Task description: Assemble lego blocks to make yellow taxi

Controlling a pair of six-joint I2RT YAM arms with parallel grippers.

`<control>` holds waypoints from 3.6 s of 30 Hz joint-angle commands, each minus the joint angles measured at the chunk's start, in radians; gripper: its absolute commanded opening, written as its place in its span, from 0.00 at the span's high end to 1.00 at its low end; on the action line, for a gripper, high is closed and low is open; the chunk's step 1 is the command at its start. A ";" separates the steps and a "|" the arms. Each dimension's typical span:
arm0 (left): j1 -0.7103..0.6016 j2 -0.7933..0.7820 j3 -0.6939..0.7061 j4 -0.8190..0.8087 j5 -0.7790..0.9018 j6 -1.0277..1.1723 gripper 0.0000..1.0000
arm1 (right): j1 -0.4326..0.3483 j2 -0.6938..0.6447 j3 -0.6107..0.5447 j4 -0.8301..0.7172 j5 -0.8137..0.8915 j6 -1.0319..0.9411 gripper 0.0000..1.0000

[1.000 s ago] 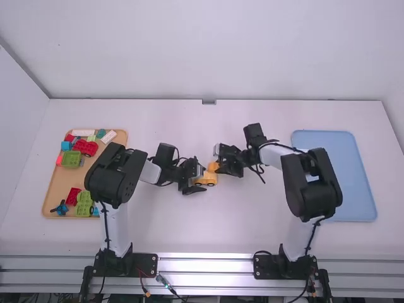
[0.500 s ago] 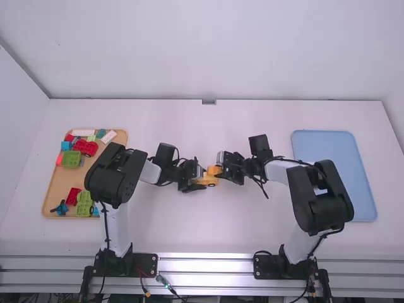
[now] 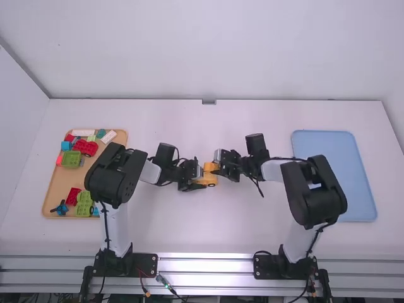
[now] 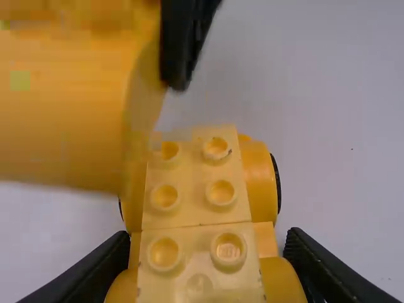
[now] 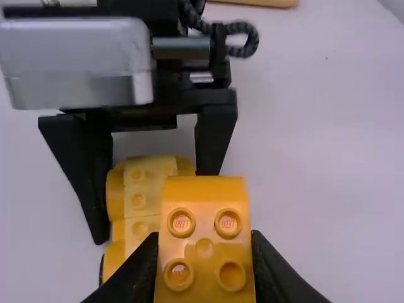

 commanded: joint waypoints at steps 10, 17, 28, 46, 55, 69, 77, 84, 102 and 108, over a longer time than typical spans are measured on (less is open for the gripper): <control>-0.004 0.018 0.009 -0.003 0.004 -0.018 0.41 | 0.008 0.046 0.117 -0.208 -0.055 -0.093 0.94; 0.001 0.018 0.008 0.004 0.003 -0.019 0.42 | 0.021 0.046 0.116 -0.207 -0.077 -0.124 0.97; -0.005 0.018 0.015 -0.006 0.003 -0.018 0.43 | 0.078 0.046 0.118 -0.206 -0.006 -0.123 1.00; -0.006 0.018 0.014 -0.087 0.039 0.090 0.47 | 0.080 0.046 0.118 -0.227 0.001 -0.104 1.00; -0.006 0.018 0.014 -0.094 0.030 0.087 0.47 | 0.081 0.046 0.116 -0.231 0.030 -0.063 1.00; -0.006 0.018 0.013 -0.112 0.037 0.095 0.49 | 0.098 0.048 0.089 -0.224 0.017 -0.076 1.00; -0.006 0.018 0.013 -0.113 0.059 0.095 0.50 | 0.098 0.140 0.123 -0.206 -0.010 -0.050 1.00; -0.006 0.018 0.013 -0.109 0.056 0.095 0.52 | 0.098 0.143 0.180 -0.346 0.015 -0.124 1.00; -0.006 0.018 0.015 -0.100 0.052 0.095 0.57 | 0.170 0.143 0.152 -0.324 0.197 -0.100 1.00; 0.000 0.018 0.015 -0.097 0.052 0.094 0.57 | 0.149 0.143 0.091 -0.186 0.143 -0.051 1.00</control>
